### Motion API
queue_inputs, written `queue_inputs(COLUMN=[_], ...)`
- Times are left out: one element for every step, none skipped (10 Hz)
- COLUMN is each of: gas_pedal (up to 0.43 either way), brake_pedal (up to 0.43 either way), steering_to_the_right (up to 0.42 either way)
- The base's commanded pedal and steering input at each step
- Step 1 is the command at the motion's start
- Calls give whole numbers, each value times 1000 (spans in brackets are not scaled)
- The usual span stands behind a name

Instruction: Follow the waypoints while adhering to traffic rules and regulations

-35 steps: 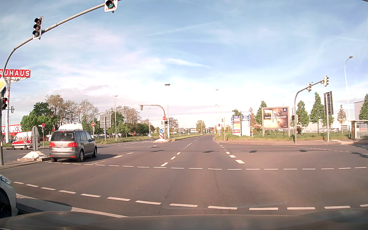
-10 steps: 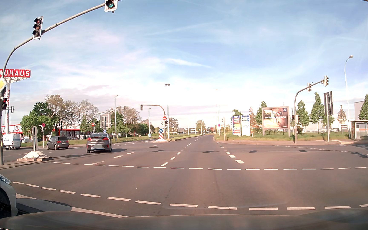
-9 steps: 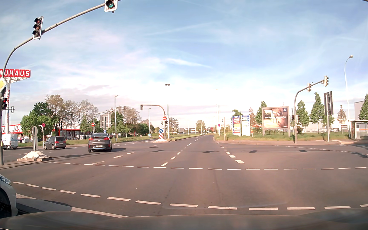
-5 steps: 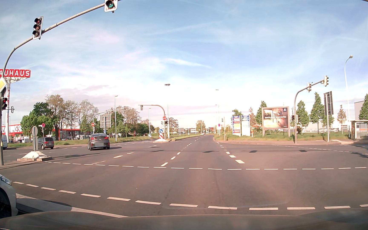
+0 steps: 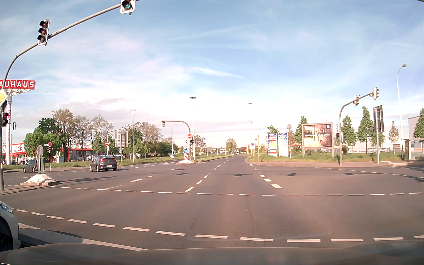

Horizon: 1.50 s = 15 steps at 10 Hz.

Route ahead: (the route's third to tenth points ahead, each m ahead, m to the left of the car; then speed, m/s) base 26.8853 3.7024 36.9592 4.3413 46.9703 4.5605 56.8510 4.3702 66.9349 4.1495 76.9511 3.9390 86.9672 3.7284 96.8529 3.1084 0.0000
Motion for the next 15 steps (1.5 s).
queue_inputs(gas_pedal=[0, 0, 0, 0, 0, 0, 0, 0, 0, 0, 0, 0, 0, 0, 0], brake_pedal=[293, 287, 287, 287, 287, 287, 287, 287, 287, 287, 287, 287, 280, 280, 268], steering_to_the_right=[-6, -5, -6, -6, -6, -6, -6, -5, -5, -6, -5, -5, -5, -6, -6])
